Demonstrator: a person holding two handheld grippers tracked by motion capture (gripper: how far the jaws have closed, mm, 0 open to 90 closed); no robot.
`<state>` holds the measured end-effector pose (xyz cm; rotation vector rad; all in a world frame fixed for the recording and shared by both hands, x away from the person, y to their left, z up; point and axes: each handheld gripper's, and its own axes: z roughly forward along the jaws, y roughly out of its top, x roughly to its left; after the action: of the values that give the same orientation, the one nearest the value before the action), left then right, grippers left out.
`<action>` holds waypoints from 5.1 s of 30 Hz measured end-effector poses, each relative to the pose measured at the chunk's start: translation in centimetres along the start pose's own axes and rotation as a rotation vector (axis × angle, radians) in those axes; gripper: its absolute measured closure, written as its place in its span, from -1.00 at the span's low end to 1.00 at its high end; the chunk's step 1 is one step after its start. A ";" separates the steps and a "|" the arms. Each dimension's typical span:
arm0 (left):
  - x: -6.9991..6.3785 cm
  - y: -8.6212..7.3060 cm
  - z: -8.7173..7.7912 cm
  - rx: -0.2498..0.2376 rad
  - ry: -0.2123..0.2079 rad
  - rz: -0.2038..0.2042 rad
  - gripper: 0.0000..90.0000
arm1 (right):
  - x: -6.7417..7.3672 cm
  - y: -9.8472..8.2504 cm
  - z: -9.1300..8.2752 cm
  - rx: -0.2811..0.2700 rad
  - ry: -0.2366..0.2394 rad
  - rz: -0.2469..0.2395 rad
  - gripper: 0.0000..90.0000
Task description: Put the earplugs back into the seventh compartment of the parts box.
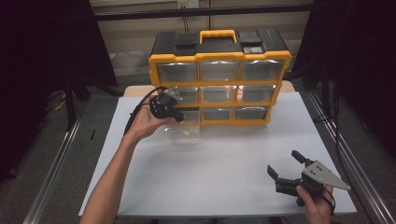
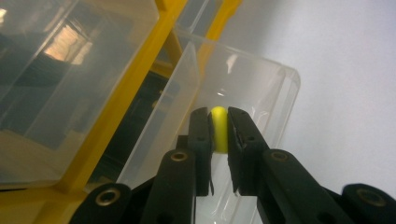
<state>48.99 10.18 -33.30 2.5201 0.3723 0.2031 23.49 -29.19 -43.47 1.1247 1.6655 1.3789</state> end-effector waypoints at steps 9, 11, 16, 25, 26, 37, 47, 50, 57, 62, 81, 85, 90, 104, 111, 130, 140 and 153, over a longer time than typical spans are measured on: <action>0.9 -0.4 1.3 0.034 -0.015 -0.027 0.78 | 0.0 0.0 0.0 0.005 0.000 0.002 -0.98; 1.0 -0.5 1.4 0.030 -0.018 -0.039 0.78 | 0.0 0.0 0.0 0.005 0.000 0.002 -0.98; 1.0 -0.5 1.4 0.045 -0.019 -0.038 0.72 | 0.0 0.0 0.0 0.006 0.001 0.003 -0.98; 0.8 -0.4 0.9 0.008 0.024 -0.042 0.38 | 0.0 0.0 0.1 0.005 0.000 0.001 -0.98; 0.9 -0.4 0.7 -0.006 0.030 -0.052 0.33 | 0.0 0.0 0.1 0.005 0.000 0.000 -0.98; 0.4 -0.7 -0.1 -0.089 0.111 -0.063 -0.65 | 0.0 0.0 0.0 0.002 0.002 0.000 -0.98; -0.9 -1.3 -1.1 -0.194 0.146 -0.102 -0.90 | 0.0 0.0 0.0 0.002 -0.002 -0.001 -0.98; -1.4 -1.6 -1.2 -0.229 0.148 -0.121 -0.91 | 0.0 0.0 0.0 0.001 -0.001 -0.001 -0.98; -2.2 -2.8 -1.3 -0.307 0.174 -0.186 -0.91 | 0.0 0.0 0.0 0.001 -0.002 0.002 -0.98; -2.7 -4.1 -1.1 -0.370 0.209 -0.222 -0.91 | 0.0 0.0 0.0 0.001 -0.002 0.002 -0.98; -5.1 -7.5 -1.0 -0.537 0.330 -0.295 -0.93 | 0.1 0.0 0.0 0.005 -0.003 0.002 -0.98; -5.4 -8.2 -0.7 -0.546 0.356 -0.311 -0.94 | 0.1 0.0 0.0 0.005 -0.003 0.003 -0.98; -6.0 -9.5 -0.2 -0.564 0.365 -0.335 -0.94 | 0.1 0.0 0.1 0.006 -0.004 0.003 -0.98; -8.3 -11.8 1.3 -0.558 0.377 -0.302 -0.95 | 0.1 0.0 0.1 0.007 -0.004 0.003 -0.98; -9.2 -13.6 1.7 -0.577 0.357 -0.368 -0.96 | 0.1 0.0 0.0 0.006 -0.003 0.001 -0.98; -12.2 -16.9 0.7 -0.614 0.387 -0.430 -0.96 | 0.1 0.1 0.0 0.001 -0.013 0.008 -0.98; -13.4 -18.9 -0.4 -0.624 0.392 -0.491 -0.96 | 0.1 0.1 0.3 0.008 -0.021 0.014 -0.98; -14.8 -19.8 -1.2 -0.646 0.426 -0.532 -0.95 | 0.1 0.0 0.0 0.001 -0.019 0.009 -0.98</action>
<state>30.34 21.99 -44.41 1.6643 0.9547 0.5490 23.42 -29.08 -43.44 1.1433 1.6502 1.3691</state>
